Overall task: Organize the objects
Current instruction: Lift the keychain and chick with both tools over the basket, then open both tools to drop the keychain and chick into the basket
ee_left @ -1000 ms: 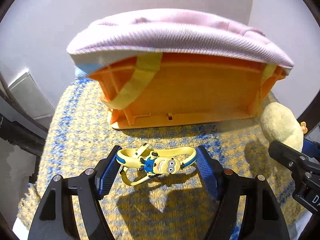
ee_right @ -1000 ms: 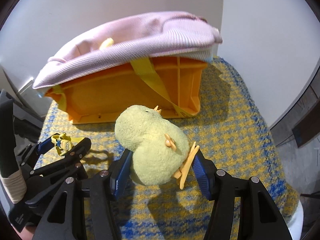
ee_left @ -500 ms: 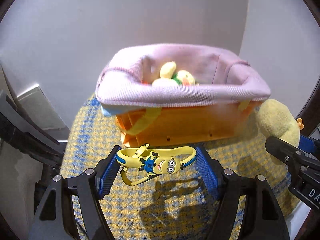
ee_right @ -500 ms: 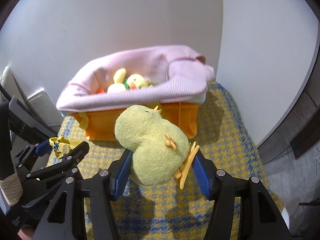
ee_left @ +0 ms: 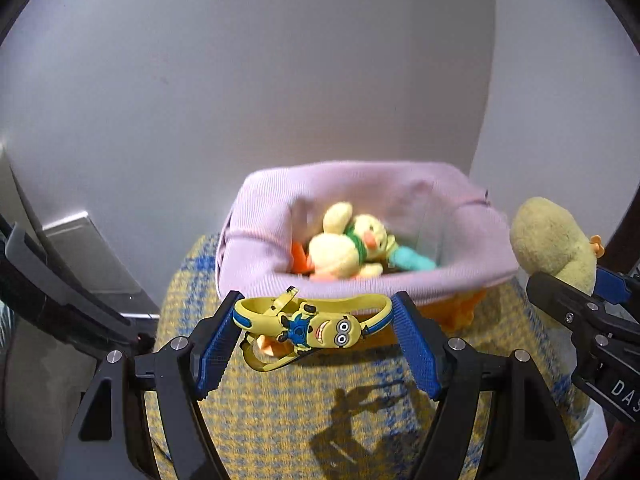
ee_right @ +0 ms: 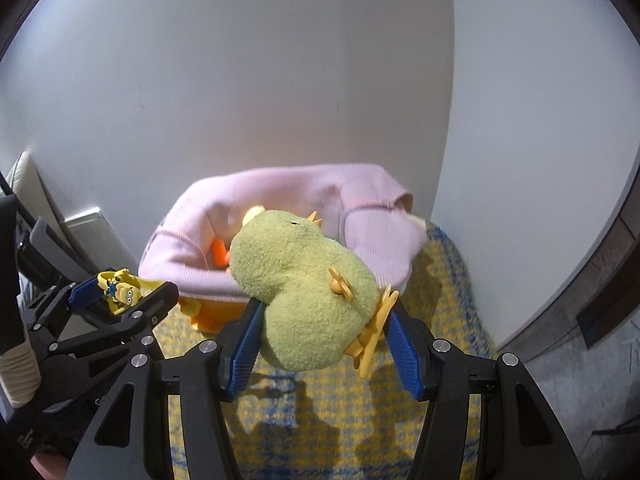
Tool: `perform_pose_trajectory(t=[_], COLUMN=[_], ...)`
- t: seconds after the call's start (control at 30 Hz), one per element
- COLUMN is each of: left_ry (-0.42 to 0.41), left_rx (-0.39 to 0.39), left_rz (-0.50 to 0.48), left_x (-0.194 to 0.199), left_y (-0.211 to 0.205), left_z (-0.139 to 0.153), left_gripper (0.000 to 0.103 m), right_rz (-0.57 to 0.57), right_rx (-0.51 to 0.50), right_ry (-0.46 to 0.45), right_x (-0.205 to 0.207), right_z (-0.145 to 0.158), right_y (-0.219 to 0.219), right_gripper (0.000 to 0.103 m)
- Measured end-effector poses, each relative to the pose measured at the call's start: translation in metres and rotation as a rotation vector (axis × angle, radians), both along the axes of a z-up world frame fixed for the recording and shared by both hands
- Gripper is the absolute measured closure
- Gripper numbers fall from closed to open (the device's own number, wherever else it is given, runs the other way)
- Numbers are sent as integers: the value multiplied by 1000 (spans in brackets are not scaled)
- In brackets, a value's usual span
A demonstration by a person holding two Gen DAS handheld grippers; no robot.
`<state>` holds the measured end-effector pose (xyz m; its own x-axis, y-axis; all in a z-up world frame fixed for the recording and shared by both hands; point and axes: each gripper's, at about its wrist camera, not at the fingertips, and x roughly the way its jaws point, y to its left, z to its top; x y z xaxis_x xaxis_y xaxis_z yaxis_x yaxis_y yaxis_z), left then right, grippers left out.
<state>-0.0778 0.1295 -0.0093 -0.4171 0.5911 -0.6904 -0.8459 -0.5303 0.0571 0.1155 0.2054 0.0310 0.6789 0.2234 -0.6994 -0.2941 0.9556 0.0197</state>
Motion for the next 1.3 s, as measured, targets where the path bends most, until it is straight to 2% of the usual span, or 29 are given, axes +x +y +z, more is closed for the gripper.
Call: perform_pose_trajectory(t=[0.23,0.53,0.8,1.13,1.2,1.23,1.27,1.3], left_ry=[18,26,17,6,5,3,3,3], left_rx=[19,29,17,-7,-14,-16,-17,-16], left_rz=[-3,-6,-3,3,14,20,27,36], left_x=[-11,-28,-45,-56,-58,-59,-60,-61], left_y=[15,39,60,75,77,77,76,76], left_z=[18,28,21,8,6,5,5,4], left_gripper=[29,29,29,27,23,21,14,11], right_rz=[6,13,20,16,21,21,16,4], right_rx=[7,10,3,13,30,32,25,18], right_ry=[-19,-34,-24,30,48,51,45,34], right_x=[19,50,76,105,110,112,113,113], right_z=[14,25,21,2,-3,-5,-6,-6], right_y=[6,16,28,32,31,31,31,31], right_gripper=[45,45,45,44,41,33,21,17])
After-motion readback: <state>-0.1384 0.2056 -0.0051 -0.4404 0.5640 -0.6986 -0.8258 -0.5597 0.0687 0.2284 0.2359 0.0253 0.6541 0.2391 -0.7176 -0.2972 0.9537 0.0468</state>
